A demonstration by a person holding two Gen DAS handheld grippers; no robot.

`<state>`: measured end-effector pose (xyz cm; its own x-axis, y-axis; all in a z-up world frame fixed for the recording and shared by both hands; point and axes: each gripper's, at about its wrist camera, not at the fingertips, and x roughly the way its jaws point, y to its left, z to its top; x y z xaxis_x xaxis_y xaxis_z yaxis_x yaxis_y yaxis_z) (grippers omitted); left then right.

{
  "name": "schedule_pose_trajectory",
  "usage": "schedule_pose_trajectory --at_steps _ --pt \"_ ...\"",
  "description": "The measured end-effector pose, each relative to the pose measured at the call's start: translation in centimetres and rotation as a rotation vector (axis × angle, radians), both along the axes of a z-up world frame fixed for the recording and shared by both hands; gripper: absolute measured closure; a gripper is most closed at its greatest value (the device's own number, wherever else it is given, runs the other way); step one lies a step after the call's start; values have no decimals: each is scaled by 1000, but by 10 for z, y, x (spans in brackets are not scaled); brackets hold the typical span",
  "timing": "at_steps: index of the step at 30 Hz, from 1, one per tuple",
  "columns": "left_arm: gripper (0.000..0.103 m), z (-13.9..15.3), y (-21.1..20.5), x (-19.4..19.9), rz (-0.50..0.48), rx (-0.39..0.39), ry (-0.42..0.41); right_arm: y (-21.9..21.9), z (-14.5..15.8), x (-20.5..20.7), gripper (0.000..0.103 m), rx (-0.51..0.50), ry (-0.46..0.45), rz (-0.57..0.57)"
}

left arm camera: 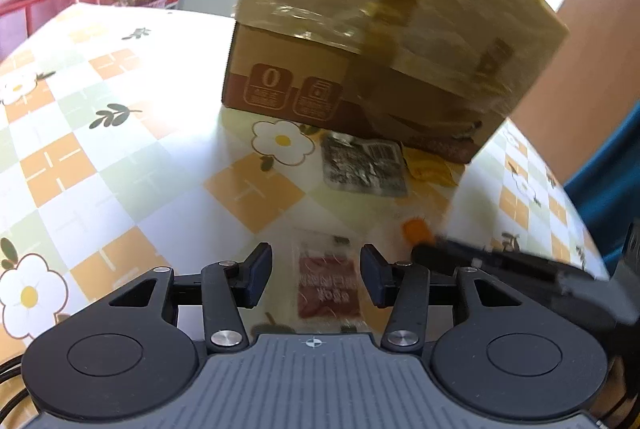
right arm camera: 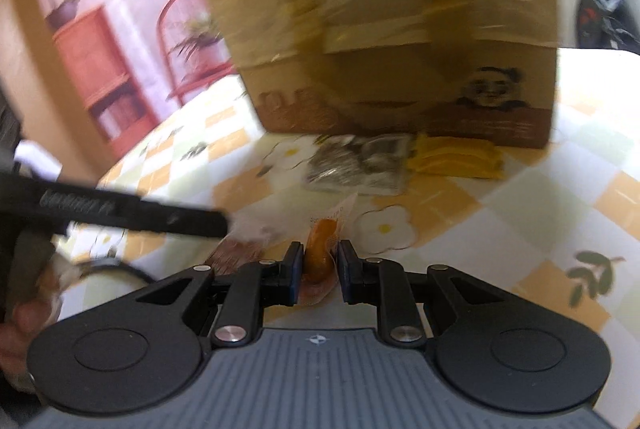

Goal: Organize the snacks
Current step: 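Close the left gripper on the brown candy pack while the right gripper closes on the orange stick snack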

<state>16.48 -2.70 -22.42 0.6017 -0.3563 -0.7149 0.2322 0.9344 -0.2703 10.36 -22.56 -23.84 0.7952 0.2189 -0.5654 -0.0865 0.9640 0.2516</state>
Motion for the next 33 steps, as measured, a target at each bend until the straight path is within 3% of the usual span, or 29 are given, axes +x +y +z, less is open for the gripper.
schedule_pose_trajectory --at_steps 6,14,16,18,22,33 --pt "51 -10 -24 -8 -9 127 -18 -9 1 -8 83 29 -46 -41" --pt "46 -16 -37 -17 -18 209 -64 -8 1 -11 83 33 -70 -13" --pt "47 -17 -40 -19 -22 236 -81 -10 0 -11 83 48 -69 -14" --pt "55 -17 -41 -22 -19 264 -97 -12 0 -11 83 60 -69 -18" --pt "62 -15 -34 -22 -9 229 -97 -15 -1 -12 83 79 -66 -22" --pt "63 2 -23 -23 25 156 -161 -15 0 -12 83 83 -71 -22"
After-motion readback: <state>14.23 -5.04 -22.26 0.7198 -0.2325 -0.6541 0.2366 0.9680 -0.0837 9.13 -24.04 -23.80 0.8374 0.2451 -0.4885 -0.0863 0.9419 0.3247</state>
